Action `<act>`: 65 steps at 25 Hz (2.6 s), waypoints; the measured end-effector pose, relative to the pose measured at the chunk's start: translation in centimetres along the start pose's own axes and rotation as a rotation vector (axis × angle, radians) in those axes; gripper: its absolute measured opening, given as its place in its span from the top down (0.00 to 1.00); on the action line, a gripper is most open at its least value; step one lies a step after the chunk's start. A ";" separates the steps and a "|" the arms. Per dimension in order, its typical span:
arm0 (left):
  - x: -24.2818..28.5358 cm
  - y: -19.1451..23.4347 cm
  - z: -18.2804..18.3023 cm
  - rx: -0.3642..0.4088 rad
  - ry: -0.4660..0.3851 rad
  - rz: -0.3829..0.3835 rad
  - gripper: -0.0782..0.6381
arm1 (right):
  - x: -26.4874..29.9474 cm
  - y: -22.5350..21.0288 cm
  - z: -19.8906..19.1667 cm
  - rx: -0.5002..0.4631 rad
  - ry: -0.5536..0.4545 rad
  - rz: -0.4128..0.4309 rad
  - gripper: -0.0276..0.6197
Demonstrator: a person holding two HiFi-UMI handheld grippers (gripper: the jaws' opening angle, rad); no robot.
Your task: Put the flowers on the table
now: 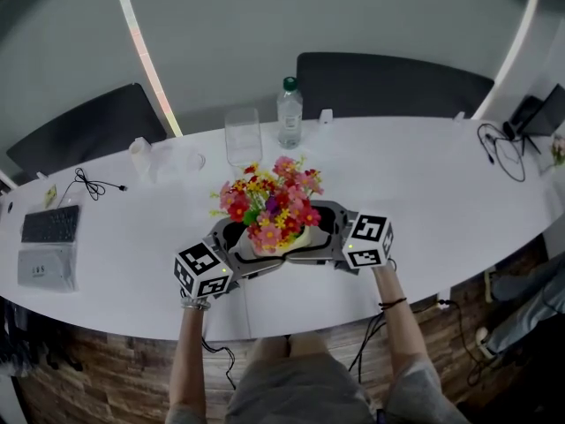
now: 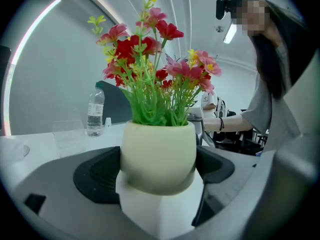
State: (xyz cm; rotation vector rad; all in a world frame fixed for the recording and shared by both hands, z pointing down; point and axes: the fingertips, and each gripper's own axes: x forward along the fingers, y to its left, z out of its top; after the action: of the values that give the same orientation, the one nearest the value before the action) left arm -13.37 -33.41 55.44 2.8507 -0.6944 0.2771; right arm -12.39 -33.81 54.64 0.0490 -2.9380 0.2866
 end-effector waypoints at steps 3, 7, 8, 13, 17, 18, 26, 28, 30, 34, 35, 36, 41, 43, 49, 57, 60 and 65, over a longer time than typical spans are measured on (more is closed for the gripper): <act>0.3 0.1 -0.6 0.006 0.019 0.001 0.24 | 0.1 -0.2 -0.7 -0.007 0.014 -0.002 0.25; 0.7 0.3 -1.3 0.020 0.042 -0.001 0.24 | 0.1 -0.6 -1.5 -0.023 0.039 -0.012 0.25; 0.8 0.3 -1.5 0.020 0.045 -0.002 0.24 | 0.1 -0.6 -1.7 -0.026 0.044 -0.014 0.25; 0.8 0.4 -2.4 0.025 0.069 0.010 0.25 | 0.3 -0.7 -2.4 -0.028 0.055 -0.018 0.25; 1.4 0.4 -2.6 0.036 0.087 0.017 0.25 | -0.1 -0.9 -2.9 -0.029 0.068 -0.029 0.25; 1.5 0.4 -2.8 0.038 0.092 0.018 0.25 | -0.1 -1.0 -3.1 -0.031 0.073 -0.032 0.25; 1.8 0.6 -3.5 0.047 0.133 0.031 0.25 | -0.2 -1.3 -3.9 -0.034 0.098 -0.046 0.25; 1.9 0.4 -3.7 0.056 0.153 0.032 0.25 | -0.1 -1.2 -4.2 -0.035 0.115 -0.048 0.25; 1.9 0.4 -3.8 0.064 0.163 0.035 0.25 | -0.1 -1.2 -4.4 -0.035 0.125 -0.049 0.25; 1.9 0.1 -4.0 0.070 0.173 0.043 0.25 | -0.2 -1.0 -4.7 -0.038 0.138 -0.048 0.25; 1.9 0.1 -4.1 0.071 0.175 0.045 0.25 | -0.3 -0.9 -4.8 -0.038 0.143 -0.049 0.25; 1.9 0.0 -4.1 0.071 0.178 0.047 0.25 | -0.3 -0.9 -4.9 -0.035 0.150 -0.050 0.25; 1.6 0.0 -4.5 0.057 0.188 0.062 0.25 | -0.1 -0.8 -5.2 -0.012 0.182 -0.061 0.25; 1.5 -0.1 -4.6 0.049 0.187 0.072 0.25 | -0.2 -0.7 -5.4 -0.001 0.184 -0.069 0.25; 1.0 0.0 -4.3 0.026 0.152 0.104 0.25 | -0.4 -0.8 -5.3 0.052 0.173 -0.100 0.25; -0.3 -0.4 -3.9 -0.056 0.082 0.137 0.25 | -1.5 -0.7 -5.6 0.090 0.161 -0.169 0.25; -0.7 -0.6 -3.8 -0.093 0.057 0.156 0.25 | -2.1 -0.4 -5.4 0.101 0.150 -0.200 0.25; -1.5 -1.1 -3.2 -0.144 0.019 0.180 0.26 | -2.9 0.1 -4.9 0.118 0.127 -0.242 0.25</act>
State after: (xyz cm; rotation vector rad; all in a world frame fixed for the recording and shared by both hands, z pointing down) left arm -14.58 -31.04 58.03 2.6505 -0.9299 0.2683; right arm -8.62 -32.70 58.79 0.3851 -2.7494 0.4079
